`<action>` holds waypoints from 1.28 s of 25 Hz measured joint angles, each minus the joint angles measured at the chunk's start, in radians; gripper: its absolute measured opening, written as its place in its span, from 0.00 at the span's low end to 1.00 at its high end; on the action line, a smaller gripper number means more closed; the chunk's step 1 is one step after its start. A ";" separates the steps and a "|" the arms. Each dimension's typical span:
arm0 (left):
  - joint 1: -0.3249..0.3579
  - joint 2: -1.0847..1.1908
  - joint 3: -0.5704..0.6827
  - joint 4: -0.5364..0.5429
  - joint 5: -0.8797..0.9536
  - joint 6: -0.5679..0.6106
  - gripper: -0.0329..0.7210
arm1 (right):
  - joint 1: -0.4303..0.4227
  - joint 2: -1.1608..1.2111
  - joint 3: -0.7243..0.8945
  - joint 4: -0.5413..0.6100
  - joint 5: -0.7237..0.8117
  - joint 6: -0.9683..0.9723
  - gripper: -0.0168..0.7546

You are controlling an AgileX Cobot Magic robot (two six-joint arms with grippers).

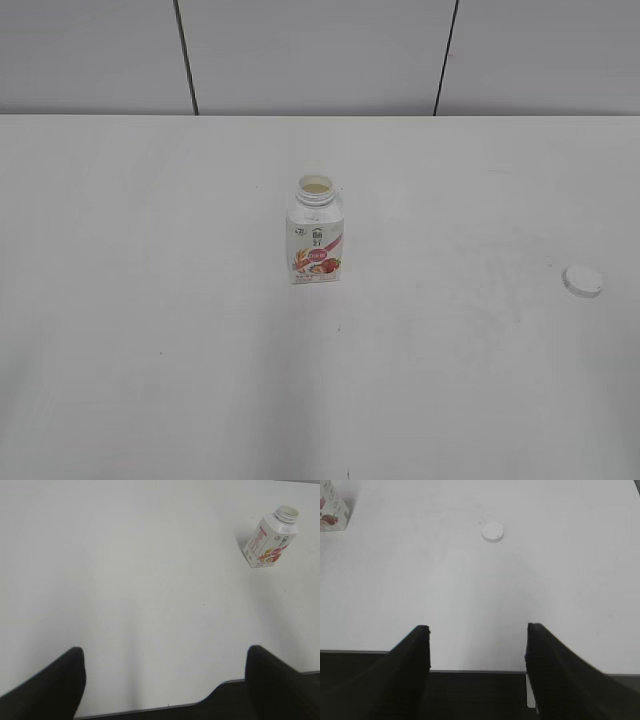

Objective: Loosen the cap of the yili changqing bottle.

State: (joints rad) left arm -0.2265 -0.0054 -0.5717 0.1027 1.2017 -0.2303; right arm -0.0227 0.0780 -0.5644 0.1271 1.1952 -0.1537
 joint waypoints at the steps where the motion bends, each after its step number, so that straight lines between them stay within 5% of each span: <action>1: 0.000 0.000 0.001 0.000 0.000 0.003 0.83 | 0.000 -0.032 0.004 0.000 0.000 -0.001 0.65; 23: 0.002 -0.002 0.051 -0.014 -0.141 0.044 0.82 | 0.000 -0.086 0.050 -0.045 -0.094 -0.004 0.65; 32: 0.114 -0.002 0.051 -0.005 -0.141 0.044 0.82 | 0.000 -0.086 0.050 -0.045 -0.095 -0.004 0.65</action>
